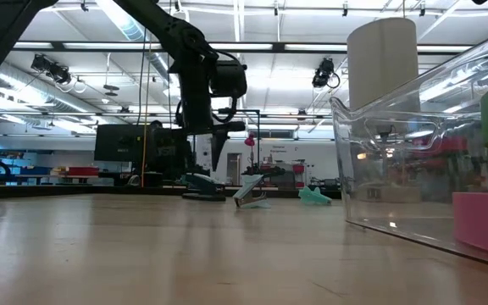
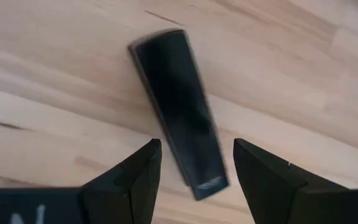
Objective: Pick and place Stapler, Stapler remover, tape
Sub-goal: Put the black stapler into the right transparent bin
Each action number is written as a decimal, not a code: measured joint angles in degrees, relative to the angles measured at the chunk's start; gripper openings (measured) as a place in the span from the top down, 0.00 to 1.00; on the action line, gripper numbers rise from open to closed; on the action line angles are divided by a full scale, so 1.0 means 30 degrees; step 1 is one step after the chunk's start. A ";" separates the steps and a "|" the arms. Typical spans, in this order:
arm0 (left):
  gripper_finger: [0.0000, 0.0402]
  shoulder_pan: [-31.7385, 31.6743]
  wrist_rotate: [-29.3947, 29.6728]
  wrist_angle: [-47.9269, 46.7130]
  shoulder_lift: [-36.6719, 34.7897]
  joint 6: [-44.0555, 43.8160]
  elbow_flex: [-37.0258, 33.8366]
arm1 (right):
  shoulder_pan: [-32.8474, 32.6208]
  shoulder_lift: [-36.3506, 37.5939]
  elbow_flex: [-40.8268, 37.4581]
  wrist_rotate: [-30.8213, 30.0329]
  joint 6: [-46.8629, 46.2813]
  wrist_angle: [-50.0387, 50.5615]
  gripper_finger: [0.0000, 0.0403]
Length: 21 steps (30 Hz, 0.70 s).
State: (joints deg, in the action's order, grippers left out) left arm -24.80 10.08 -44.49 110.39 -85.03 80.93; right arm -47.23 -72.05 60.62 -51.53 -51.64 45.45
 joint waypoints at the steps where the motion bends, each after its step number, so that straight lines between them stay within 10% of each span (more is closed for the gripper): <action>1: 0.49 0.0014 -0.0004 0.0294 0.0000 -0.0056 0.0000 | -0.0006 0.0000 0.0000 0.0001 0.0000 0.0000 0.71; 21: 0.49 0.0284 -0.1502 0.1170 0.0211 -0.0292 0.0007 | 0.0002 0.0000 0.0000 0.0051 0.0029 0.0006 0.71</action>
State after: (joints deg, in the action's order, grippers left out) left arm -23.94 5.57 -40.98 111.02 -85.91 80.95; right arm -47.22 -72.05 60.62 -51.37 -51.55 45.47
